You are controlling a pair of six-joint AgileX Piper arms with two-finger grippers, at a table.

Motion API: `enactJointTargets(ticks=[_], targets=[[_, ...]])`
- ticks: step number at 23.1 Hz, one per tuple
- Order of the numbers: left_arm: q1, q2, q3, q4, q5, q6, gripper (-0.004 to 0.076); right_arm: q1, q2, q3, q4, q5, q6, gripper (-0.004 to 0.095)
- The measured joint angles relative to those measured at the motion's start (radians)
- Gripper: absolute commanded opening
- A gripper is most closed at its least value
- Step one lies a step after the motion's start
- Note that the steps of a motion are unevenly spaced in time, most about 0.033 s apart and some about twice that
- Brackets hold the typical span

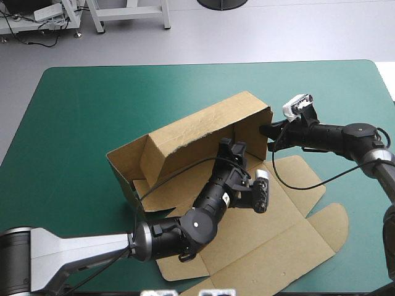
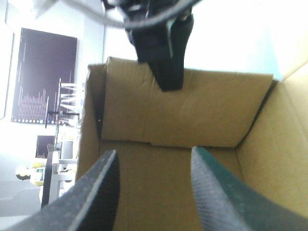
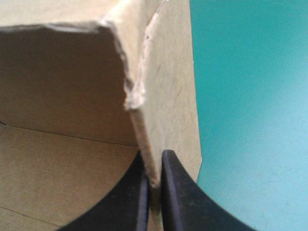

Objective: Fold the box

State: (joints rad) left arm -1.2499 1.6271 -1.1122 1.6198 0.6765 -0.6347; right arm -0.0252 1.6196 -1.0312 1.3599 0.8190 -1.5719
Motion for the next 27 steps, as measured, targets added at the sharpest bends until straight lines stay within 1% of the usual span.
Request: enactJointTargets(ticks=[1, 2, 3, 6, 12, 16, 18, 20, 22, 23, 24, 25, 27], targets=[[-0.019, 0.0, 0.0, 0.0, 0.004, -0.009, 0.0316, 0.0, 0.0, 0.0, 0.0, 0.0, 0.005, -0.0004], [-0.038, 0.0, 0.0, 0.0, 0.011, -0.029, 0.0284, 0.0, 0.0, 0.0, 0.0, 0.0, 0.011, -0.0004], [-0.055, 0.0, 0.0, 0.0, 0.021, -0.053, 0.0231, 0.0, 0.0, 0.0, 0.0, 0.0, 0.014, -0.0004], [-0.1, -0.001, 0.0, 0.0, 0.053, -0.102, -0.0004, 0.0, 0.0, 0.0, 0.0, 0.0, 0.031, -0.0004], [-0.149, -0.057, -0.021, -0.004, 0.104, -0.127, 0.0004, 0.001, 0.0, -0.003, -0.004, -0.003, 0.086, -0.0004], [-0.133, -0.21, -0.119, -0.106, 0.116, -0.142, 0.0008, 0.001, -0.015, -0.006, -0.08, -0.005, 0.188, -0.0004], [-0.075, -0.283, -0.171, -0.19, 0.106, -0.102, 0.0008, 0.001, -0.041, -0.006, -0.126, -0.005, 0.246, -0.0004], [0.04, -0.347, -0.22, -0.308, 0.099, -0.033, 0.0008, 0.001, -0.079, -0.005, -0.173, 0.001, 0.294, -0.0004], [0.202, -0.398, -0.255, -0.447, 0.076, 0.093, 0.0008, 0.002, -0.146, -0.004, -0.245, 0.001, 0.373, -0.0004], [0.263, -0.407, -0.266, -0.502, 0.071, 0.146, 0.0008, 0.002, -0.176, -0.004, -0.29, -0.001, 0.41, -0.0004], [0.363, -0.412, -0.281, -0.601, 0.062, 0.239, 0.0008, 0.002, -0.214, -0.004, -0.362, 0.0, 0.472, -0.0004], [0.415, -0.412, -0.282, -0.656, 0.056, 0.279, 0.0008, 0.002, -0.235, -0.004, -0.402, 0.003, 0.508, -0.0004], [0.56, -0.409, -0.283, -0.824, 0.034, 0.407, 0.0008, 0.002, -0.29, -0.004, -0.502, 0.021, 0.603, -0.0004]])
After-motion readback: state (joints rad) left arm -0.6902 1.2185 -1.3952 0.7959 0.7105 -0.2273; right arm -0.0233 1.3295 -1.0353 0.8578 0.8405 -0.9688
